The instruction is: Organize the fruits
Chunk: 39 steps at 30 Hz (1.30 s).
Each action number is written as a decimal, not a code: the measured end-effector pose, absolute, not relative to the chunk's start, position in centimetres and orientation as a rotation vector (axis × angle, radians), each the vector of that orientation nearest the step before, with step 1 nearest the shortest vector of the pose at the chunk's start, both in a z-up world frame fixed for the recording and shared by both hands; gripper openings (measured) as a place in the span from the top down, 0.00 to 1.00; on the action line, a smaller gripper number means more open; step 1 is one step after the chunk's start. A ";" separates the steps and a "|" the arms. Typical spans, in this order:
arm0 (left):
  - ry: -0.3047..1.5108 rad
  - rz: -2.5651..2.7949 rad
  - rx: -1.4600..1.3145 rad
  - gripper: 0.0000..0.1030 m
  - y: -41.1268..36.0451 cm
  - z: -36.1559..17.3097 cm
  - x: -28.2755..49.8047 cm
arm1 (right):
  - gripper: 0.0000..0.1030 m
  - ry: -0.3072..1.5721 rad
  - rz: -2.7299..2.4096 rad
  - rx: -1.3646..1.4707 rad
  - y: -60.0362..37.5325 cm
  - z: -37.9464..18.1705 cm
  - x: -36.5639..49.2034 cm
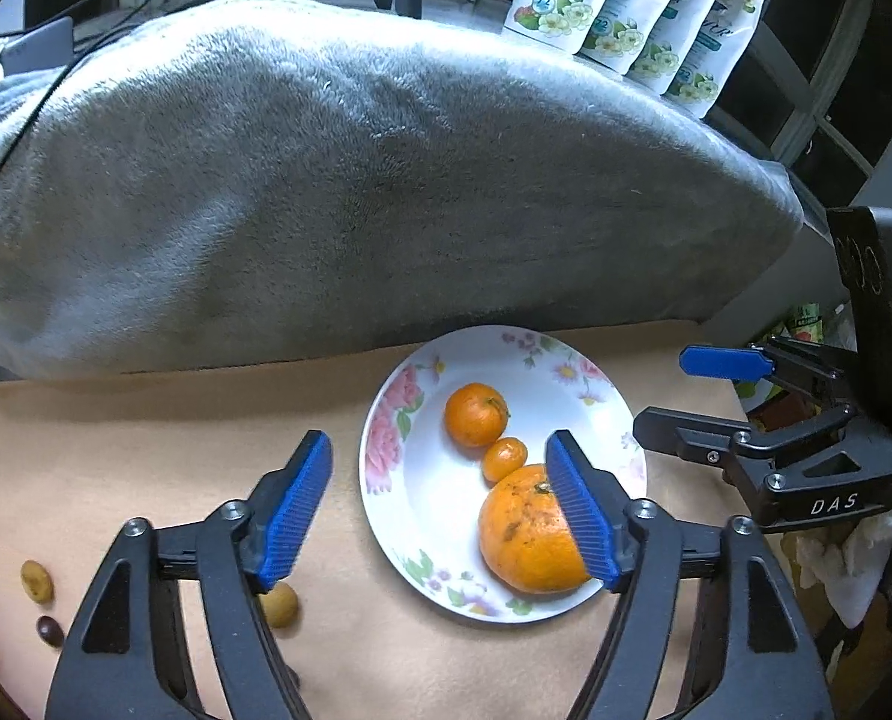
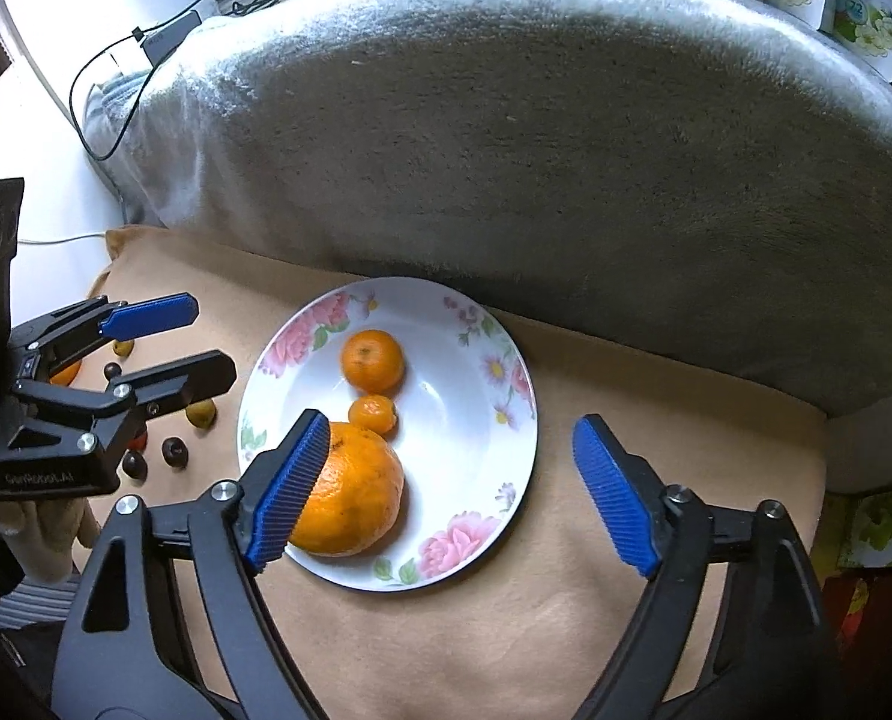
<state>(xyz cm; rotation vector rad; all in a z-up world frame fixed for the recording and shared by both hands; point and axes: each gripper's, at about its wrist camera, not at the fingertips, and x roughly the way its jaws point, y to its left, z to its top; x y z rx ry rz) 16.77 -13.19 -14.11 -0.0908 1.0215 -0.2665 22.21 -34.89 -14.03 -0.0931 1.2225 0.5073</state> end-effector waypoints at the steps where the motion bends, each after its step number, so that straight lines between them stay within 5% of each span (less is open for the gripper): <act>1: 1.018 -0.264 -0.088 0.23 -13.2 -14.0 16.7 | 0.16 1.223 0.506 -0.091 -34.8 -14.0 22.2; 39: 0.975 -0.233 -0.076 0.23 -5.9 -9.2 10.8 | 0.16 1.140 0.467 -0.044 -27.0 -9.4 16.8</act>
